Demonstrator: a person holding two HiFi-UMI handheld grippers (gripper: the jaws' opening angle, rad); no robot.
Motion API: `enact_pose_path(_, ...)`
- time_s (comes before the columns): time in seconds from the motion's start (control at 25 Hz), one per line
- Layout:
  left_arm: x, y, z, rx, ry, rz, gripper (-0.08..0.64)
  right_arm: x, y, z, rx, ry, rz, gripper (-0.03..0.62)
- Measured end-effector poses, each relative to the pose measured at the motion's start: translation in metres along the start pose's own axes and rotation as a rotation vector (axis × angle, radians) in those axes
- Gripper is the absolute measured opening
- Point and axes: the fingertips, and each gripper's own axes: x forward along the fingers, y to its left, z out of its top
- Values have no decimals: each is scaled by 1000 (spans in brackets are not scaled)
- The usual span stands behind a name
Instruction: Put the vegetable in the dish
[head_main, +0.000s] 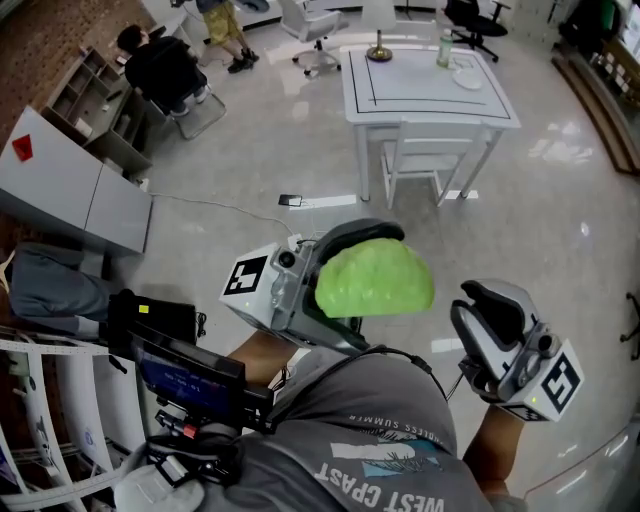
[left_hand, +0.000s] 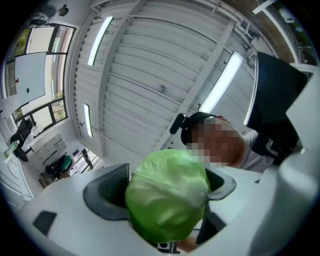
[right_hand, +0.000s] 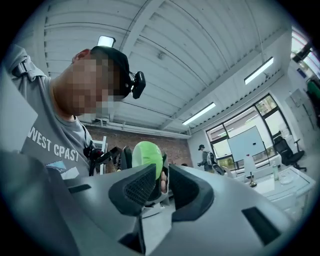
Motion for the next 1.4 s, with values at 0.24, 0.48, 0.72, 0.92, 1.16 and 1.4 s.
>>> enact_pose_path(0.24,1,-10,2,74,112,-44,425,38,15,-6,-32,36,71,161)
enact_pose_path(0.48,-7,4,3,131,167,7,425,41,3,-11,-56,67,34,160)
enact_pose_path(0.72,-28,36,16,177,206,100,425,33,-20,-4,-95,76,-99,135)
enact_pose_path(0.92,-36,44,25,182,221,94,425,22,-31,10,-158,94,-189,9)
enact_pose_path(1.16,-47,45,30,177,241,85,424,17,-33,15,-187,109,-239,9)
enact_pose_path(1.4,-56,53,40,163,231,92,423,28,-40,8,-166,118,-264,9)
